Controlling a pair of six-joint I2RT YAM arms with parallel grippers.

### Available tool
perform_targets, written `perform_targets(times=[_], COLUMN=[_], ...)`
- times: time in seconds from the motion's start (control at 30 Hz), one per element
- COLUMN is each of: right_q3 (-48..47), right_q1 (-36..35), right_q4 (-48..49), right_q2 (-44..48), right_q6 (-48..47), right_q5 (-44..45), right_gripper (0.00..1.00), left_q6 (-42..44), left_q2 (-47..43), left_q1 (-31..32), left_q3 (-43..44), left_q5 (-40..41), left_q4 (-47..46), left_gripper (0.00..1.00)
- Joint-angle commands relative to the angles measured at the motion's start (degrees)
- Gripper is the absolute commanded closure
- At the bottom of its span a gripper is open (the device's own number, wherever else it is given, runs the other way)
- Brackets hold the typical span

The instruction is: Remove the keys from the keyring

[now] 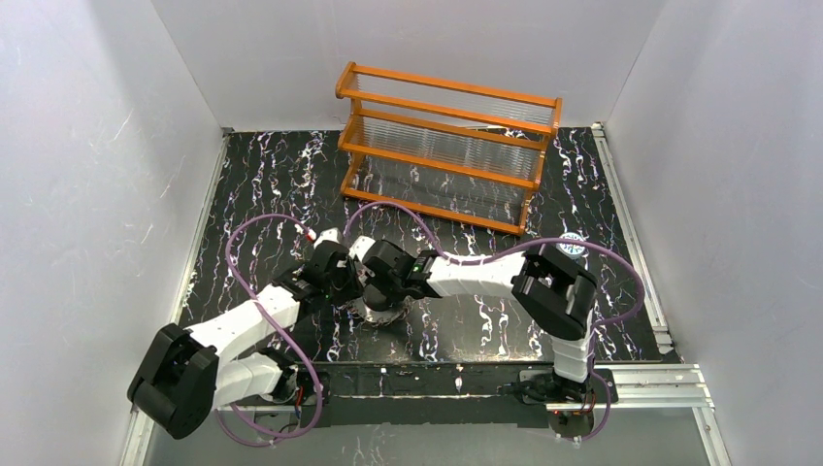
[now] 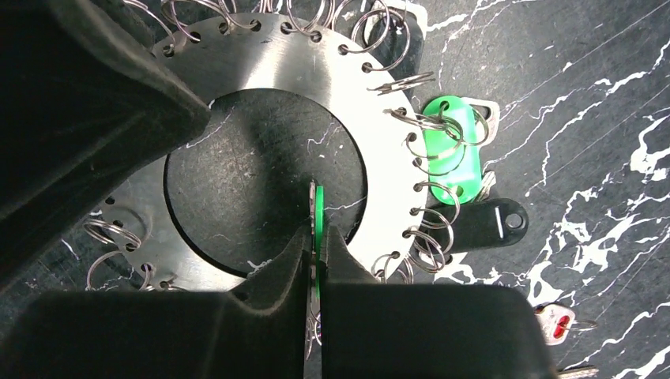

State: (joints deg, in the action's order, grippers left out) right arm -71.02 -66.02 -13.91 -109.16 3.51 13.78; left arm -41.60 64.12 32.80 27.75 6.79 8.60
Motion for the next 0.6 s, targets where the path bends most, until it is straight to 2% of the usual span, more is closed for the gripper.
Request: perform_targets(times=[0.0, 0.03, 0.33, 0.57], right_q3=[2.6, 3.1, 7.5, 9.9], right_q1=[1.3, 1.8, 6.0, 6.6], right_q4=[-0.2, 0.5, 8.1, 15.3], right_q2=[2.9, 3.5, 11.8, 19.0], right_q6=[-0.2, 0.1, 3.1, 4.3], right_q5=[-2.9, -4.0, -12.5, -12.2], right_gripper=[0.96, 0.99, 0.99, 0.99], left_q6=[-0.5, -0.5, 1.9, 8.6], left_q2=[-2.1, -2.5, -7.2, -9.4], left_q1=[-0.2, -0.2, -0.3, -0.8], left_q3=[-0.2, -0.2, 2.5, 9.4], left_q5=[1.5, 1.5, 0.8, -1.0], left_q4=[0.7, 0.5, -0.8, -0.7], left_gripper=[0.66, 0.66, 0.62, 0.55])
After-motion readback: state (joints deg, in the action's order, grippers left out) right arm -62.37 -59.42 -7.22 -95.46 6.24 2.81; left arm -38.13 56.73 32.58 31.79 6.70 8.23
